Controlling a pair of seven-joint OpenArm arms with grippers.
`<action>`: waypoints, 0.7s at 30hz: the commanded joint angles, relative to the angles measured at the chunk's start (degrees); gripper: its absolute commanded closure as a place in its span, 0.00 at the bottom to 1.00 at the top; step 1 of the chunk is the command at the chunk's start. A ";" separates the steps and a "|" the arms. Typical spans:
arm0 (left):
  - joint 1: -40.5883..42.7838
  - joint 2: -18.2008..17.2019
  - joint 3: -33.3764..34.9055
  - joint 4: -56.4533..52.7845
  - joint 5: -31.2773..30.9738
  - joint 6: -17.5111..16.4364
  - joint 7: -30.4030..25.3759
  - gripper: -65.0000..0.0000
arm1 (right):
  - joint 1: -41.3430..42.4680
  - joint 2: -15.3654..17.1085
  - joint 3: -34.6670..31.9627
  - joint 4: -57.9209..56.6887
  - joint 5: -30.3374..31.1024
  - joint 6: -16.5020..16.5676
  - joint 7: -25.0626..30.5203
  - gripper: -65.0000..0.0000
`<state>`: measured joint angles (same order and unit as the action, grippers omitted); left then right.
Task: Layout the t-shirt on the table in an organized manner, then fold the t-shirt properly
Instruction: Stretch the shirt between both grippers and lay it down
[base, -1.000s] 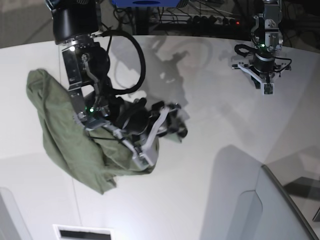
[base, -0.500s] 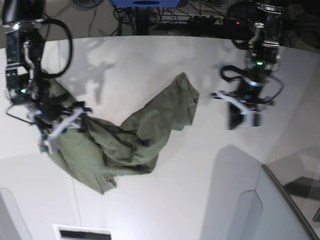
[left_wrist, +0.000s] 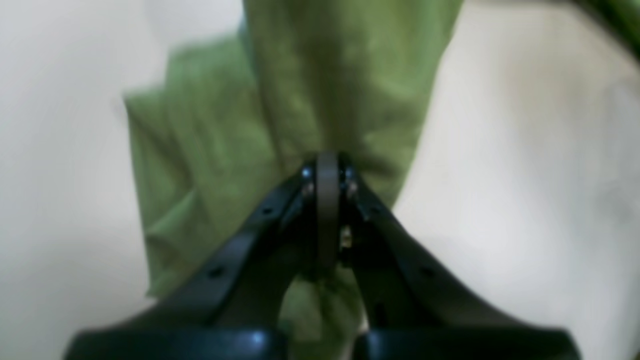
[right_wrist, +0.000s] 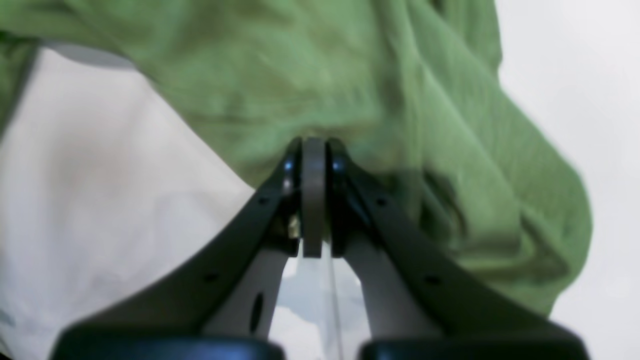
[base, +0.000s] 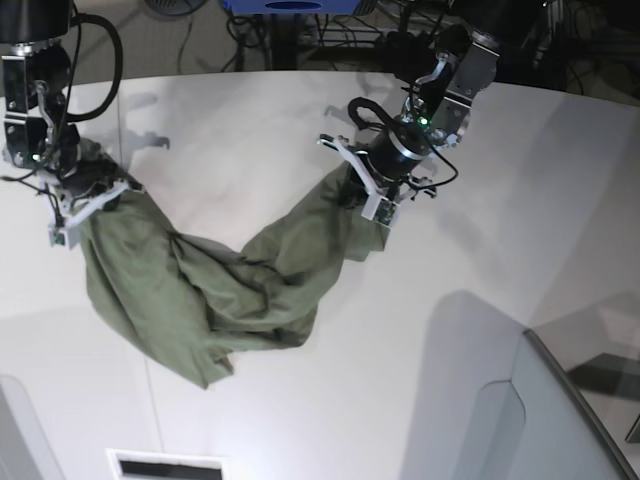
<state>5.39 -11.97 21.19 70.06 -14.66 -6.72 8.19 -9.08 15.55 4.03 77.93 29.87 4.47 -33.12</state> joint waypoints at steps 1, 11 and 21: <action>-0.51 -0.56 -0.14 -0.83 0.55 0.00 -0.41 1.00 | 0.69 0.93 0.32 -0.26 0.24 0.06 0.73 0.96; -1.30 -1.18 -7.96 -8.48 12.85 0.00 -0.41 1.00 | 1.48 5.50 0.41 -7.82 0.15 -0.12 3.54 0.96; -2.79 -8.47 -11.48 -8.22 12.24 -0.09 -0.41 1.00 | 5.61 10.87 -0.12 -17.67 0.15 -0.12 11.10 0.96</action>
<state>2.39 -19.27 9.96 62.02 -3.22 -7.97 3.86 -3.73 24.82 3.62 59.94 31.29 5.78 -22.02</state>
